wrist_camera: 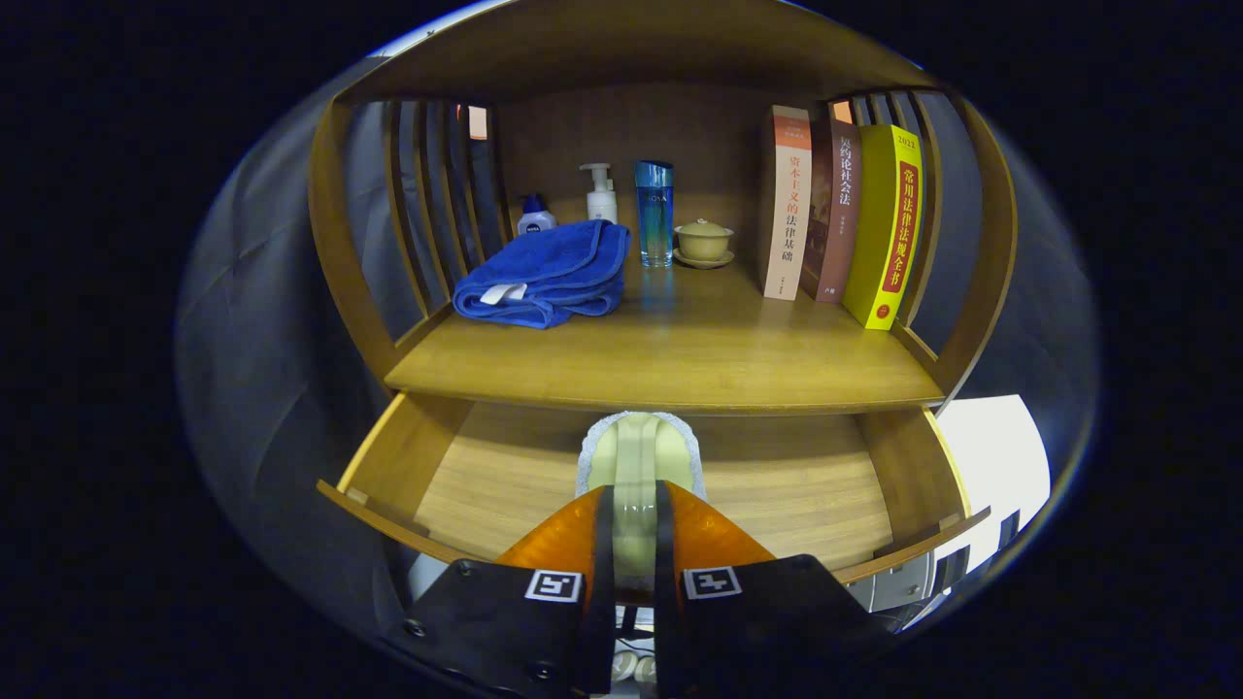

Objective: Pull open the drawer, take out the items inside it, and place them on the countertop above the cabinet.

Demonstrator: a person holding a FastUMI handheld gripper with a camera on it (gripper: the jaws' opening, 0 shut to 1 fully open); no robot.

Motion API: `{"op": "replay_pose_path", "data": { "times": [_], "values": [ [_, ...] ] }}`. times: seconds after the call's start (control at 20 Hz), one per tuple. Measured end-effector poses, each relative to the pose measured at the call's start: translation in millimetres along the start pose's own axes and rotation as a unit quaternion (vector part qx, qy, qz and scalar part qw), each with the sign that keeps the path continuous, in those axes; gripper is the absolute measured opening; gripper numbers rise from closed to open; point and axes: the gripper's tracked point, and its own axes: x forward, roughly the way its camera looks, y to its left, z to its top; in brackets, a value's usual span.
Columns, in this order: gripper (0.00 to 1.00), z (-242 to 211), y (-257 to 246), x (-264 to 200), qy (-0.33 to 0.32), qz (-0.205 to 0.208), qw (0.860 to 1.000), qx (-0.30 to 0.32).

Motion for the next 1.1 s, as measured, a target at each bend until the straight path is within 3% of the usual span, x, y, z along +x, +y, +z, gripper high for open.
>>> {"op": "replay_pose_path", "data": {
  "times": [0.25,0.6,0.95,1.1],
  "values": [
    [0.25,3,2,-2,0.007,-0.001,1.0,-0.002],
    [0.25,35,12,-20,-0.041,0.014,0.999,0.013],
    [0.25,102,-12,62,-0.044,-0.047,0.998,-0.016],
    [0.25,99,-15,98,-0.022,-0.061,0.998,-0.021]
  ]
}}
